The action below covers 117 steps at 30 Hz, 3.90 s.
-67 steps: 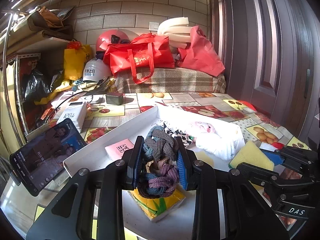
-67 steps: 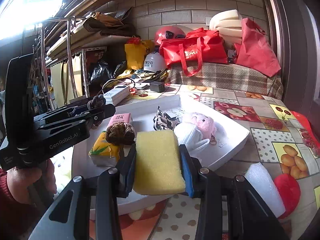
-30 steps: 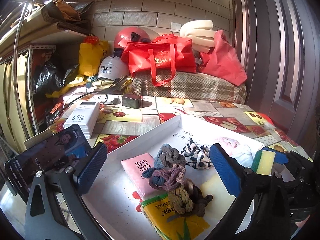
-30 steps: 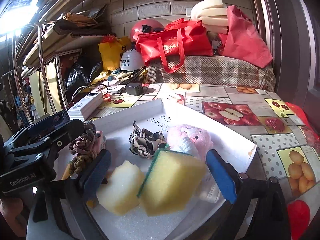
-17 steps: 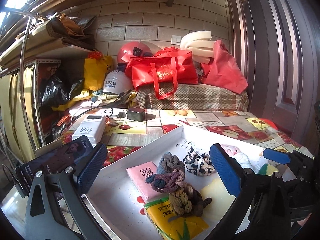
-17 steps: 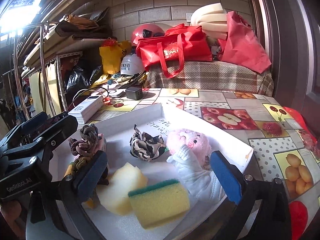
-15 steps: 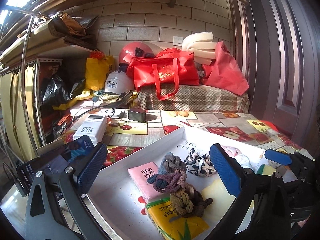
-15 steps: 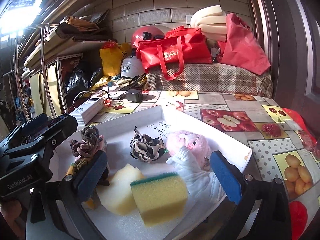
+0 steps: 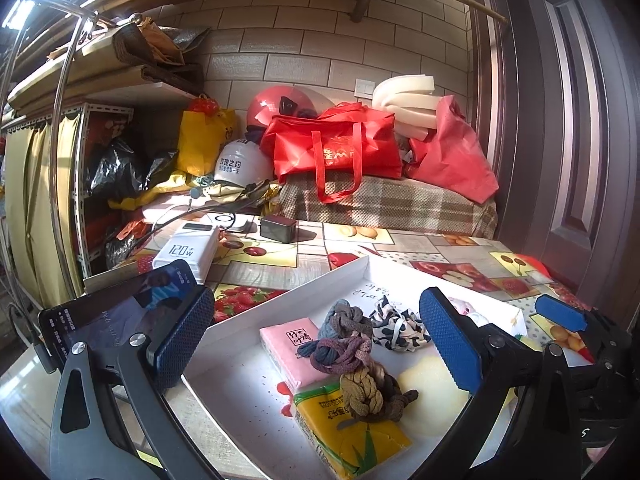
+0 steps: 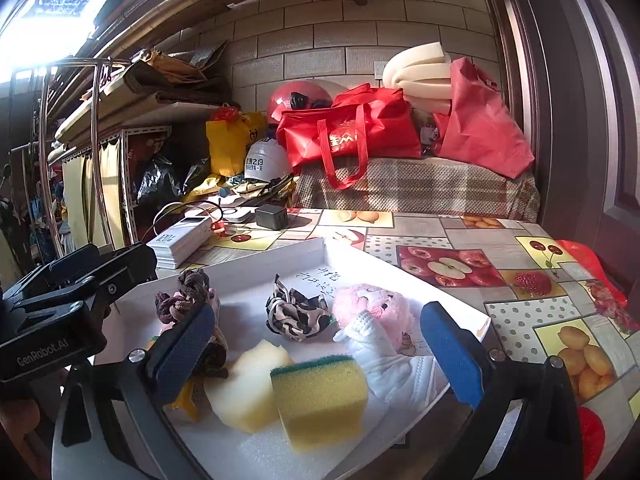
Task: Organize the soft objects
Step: 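Move left tool toward the white foam block while right approaches the red plush, then grasp the white foam block with left tool while right grasps the red plush ball, then carry the foam block over the box while right carries the red plush there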
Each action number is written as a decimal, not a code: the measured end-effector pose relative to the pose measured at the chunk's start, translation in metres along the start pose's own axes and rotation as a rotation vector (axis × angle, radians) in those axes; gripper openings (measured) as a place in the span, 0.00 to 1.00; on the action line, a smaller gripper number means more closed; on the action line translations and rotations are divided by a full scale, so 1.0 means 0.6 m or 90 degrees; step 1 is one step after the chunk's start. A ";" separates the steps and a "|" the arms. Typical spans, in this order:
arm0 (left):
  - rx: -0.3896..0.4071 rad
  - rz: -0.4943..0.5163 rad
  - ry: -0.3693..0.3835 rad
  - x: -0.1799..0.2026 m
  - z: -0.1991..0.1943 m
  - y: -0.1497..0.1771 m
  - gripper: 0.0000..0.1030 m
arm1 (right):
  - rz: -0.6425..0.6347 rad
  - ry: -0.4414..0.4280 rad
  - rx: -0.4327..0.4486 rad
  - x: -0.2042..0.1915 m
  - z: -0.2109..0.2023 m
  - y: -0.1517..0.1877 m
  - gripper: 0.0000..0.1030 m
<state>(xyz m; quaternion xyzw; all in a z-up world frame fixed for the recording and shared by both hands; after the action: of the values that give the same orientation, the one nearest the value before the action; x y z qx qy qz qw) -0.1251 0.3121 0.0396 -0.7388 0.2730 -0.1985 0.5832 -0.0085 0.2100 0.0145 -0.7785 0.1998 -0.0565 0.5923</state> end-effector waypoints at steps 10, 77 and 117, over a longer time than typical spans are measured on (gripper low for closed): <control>-0.005 -0.014 0.006 0.002 -0.016 0.007 1.00 | 0.000 -0.005 0.003 0.002 -0.016 0.005 1.00; -0.347 0.153 0.277 0.475 -0.002 0.123 0.99 | 0.291 0.134 -0.198 0.432 -0.149 0.086 0.60; -0.020 0.160 0.257 0.271 -0.135 0.033 0.56 | 0.145 0.112 -0.024 0.311 -0.214 0.040 0.60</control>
<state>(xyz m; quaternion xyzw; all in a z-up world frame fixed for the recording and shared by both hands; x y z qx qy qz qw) -0.0528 0.1444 0.0362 -0.6534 0.4772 -0.2637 0.5252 0.1145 0.0187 0.0017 -0.7536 0.3389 -0.0536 0.5606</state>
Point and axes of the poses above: each gripper's, at about its wrist camera, not at the fingertips, and z roughly the way its jaws point, x to its right, y to its underside, the point moved 7 cm from there along z, roughly the way its jaws point, and after that the axes turned 10 degrees about z, right-handed, at the moved point
